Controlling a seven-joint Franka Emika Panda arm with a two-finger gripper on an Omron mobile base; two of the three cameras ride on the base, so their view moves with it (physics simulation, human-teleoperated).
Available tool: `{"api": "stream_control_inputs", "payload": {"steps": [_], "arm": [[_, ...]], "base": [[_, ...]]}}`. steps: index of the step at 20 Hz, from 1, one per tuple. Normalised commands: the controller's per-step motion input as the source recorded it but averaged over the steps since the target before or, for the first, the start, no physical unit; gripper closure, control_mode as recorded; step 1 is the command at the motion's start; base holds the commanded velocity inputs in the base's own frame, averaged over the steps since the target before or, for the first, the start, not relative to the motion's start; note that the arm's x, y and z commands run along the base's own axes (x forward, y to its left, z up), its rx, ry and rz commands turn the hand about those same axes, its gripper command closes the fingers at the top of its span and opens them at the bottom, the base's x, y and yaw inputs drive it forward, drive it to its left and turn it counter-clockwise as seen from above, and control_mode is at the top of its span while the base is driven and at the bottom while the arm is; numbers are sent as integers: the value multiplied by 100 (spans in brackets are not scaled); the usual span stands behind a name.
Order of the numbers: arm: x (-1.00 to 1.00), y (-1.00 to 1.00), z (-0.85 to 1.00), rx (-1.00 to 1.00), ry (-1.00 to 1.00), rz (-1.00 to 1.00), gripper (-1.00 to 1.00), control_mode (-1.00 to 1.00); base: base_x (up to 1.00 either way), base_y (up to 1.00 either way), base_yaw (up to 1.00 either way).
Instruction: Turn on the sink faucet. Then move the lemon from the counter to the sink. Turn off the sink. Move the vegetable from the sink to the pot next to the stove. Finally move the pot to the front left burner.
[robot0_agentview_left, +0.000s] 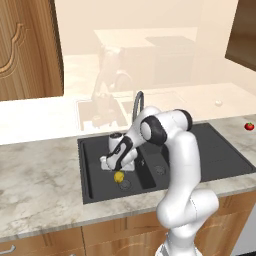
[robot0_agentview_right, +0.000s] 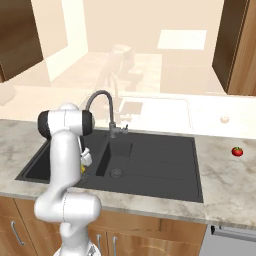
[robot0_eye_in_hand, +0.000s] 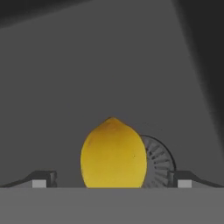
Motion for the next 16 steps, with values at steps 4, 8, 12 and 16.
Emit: {"api": "stream_control_inputs", "payload": {"steps": [4,8,12,16], "arm": [[0,0,-23,0,0,0,-100,-100],[0,0,-22,0,0,0,-100,-100],[0,0,-24,0,0,0,-100,-100],[0,0,-20,0,0,0,-100,-100]], "base": [[0,0,0],[0,0,0],[0,0,0],[0,0,0]]}}
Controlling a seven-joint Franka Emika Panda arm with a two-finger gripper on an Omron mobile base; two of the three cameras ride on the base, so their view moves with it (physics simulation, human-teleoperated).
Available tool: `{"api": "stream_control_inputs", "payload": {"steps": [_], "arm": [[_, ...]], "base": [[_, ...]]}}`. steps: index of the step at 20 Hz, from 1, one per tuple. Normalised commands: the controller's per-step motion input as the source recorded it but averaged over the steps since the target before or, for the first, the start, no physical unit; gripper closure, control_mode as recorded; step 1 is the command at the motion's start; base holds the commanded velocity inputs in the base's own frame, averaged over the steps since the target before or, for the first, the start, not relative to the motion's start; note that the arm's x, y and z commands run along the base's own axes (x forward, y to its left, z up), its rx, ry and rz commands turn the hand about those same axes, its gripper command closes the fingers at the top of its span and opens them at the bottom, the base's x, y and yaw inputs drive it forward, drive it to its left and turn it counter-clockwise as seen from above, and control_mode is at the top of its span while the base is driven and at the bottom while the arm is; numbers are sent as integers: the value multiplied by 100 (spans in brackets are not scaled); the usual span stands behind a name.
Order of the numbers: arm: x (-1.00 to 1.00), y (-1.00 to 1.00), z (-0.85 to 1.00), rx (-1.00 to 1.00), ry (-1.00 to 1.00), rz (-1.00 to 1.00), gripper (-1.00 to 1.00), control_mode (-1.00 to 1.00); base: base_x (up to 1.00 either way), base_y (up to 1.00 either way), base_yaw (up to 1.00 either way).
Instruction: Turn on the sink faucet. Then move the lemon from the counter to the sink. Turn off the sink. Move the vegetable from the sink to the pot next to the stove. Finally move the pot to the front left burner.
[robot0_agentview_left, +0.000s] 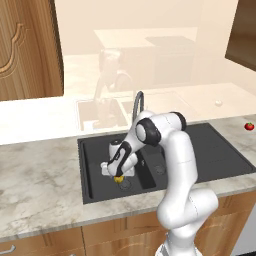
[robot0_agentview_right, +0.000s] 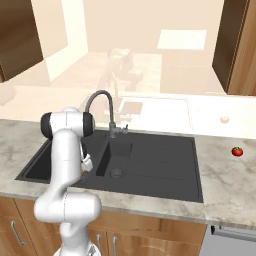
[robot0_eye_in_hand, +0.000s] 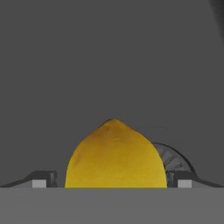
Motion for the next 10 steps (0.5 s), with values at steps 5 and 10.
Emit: {"api": "stream_control_inputs", "payload": {"steps": [5,10], "arm": [[0,0,-23,0,0,0,100,-100],[1,0,-10,0,0,0,100,-100]], "base": [[0,0,0],[0,0,0]]}}
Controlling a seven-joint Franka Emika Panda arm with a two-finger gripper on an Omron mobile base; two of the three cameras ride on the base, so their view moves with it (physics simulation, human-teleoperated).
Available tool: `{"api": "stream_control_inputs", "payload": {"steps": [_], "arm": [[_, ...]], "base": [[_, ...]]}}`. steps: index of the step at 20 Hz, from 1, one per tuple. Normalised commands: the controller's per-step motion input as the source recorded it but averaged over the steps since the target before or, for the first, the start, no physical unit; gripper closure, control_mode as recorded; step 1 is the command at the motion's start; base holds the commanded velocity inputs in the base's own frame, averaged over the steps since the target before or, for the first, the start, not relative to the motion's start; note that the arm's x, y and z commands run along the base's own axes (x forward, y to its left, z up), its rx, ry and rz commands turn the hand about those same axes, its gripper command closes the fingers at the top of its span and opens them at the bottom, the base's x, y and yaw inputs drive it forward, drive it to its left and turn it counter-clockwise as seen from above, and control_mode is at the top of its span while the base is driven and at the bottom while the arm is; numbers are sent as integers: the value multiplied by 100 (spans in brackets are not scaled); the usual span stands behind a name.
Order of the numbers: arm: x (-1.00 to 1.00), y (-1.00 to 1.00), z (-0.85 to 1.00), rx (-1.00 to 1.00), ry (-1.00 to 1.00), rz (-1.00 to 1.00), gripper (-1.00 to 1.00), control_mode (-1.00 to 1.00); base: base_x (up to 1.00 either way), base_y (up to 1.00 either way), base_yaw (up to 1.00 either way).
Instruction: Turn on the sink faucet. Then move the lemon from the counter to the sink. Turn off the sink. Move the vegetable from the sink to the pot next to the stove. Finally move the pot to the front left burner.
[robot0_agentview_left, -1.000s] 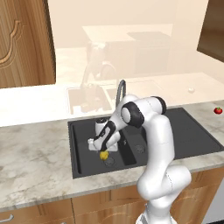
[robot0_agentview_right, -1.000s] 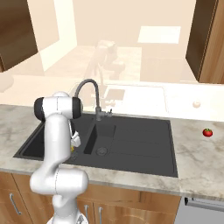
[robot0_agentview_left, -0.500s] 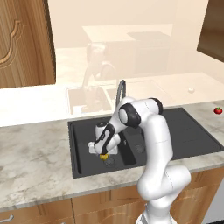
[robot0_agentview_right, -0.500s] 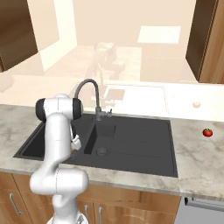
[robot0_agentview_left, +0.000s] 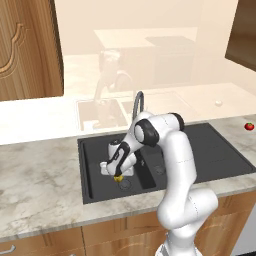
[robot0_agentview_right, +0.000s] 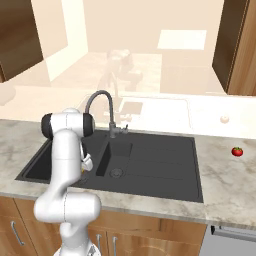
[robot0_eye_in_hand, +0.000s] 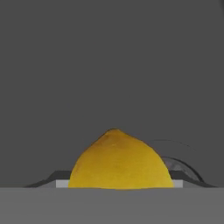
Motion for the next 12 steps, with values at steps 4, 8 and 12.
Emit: {"api": "stream_control_inputs", "payload": {"steps": [4,8,12], "arm": [[0,0,0,0,0,0,100,-100],[-9,1,37,0,-4,-5,100,-100],[-10,7,79,0,-4,-7,100,-100]], "base": [[0,0,0],[0,0,0],[0,0,0]]}}
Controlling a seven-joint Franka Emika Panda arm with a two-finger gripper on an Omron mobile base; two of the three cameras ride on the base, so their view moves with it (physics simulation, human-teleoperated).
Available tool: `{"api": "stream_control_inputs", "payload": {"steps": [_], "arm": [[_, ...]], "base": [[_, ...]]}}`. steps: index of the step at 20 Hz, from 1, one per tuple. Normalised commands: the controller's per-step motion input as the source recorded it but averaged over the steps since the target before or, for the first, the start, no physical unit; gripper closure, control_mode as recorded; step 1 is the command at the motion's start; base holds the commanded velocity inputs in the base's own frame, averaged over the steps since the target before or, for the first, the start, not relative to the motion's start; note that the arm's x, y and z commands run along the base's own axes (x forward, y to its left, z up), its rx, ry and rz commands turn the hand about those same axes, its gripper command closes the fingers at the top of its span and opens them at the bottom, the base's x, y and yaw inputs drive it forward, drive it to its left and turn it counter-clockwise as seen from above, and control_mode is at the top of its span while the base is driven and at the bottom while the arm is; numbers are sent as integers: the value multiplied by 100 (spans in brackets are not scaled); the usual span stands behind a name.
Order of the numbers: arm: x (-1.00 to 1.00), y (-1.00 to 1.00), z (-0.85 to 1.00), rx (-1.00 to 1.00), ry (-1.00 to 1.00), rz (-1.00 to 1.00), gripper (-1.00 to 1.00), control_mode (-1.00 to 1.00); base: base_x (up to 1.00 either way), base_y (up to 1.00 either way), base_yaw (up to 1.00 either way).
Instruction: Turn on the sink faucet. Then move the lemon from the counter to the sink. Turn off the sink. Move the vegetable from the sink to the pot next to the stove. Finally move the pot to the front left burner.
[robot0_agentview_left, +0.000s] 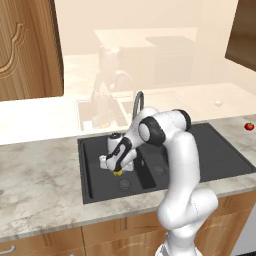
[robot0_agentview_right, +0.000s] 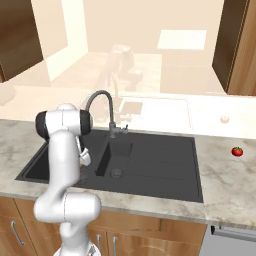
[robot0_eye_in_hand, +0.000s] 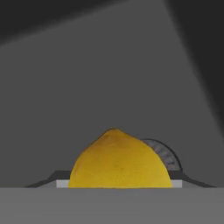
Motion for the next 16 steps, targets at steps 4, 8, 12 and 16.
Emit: {"api": "stream_control_inputs", "payload": {"steps": [4,8,12,16], "arm": [[-16,11,77,0,-3,-7,100,-100],[-22,10,81,0,-3,-8,100,-100],[-27,6,80,-1,-4,-6,100,-100],[-30,2,76,-2,-5,-3,100,-100]], "base": [[0,0,0],[0,0,0],[0,0,0],[0,0,0]]}}
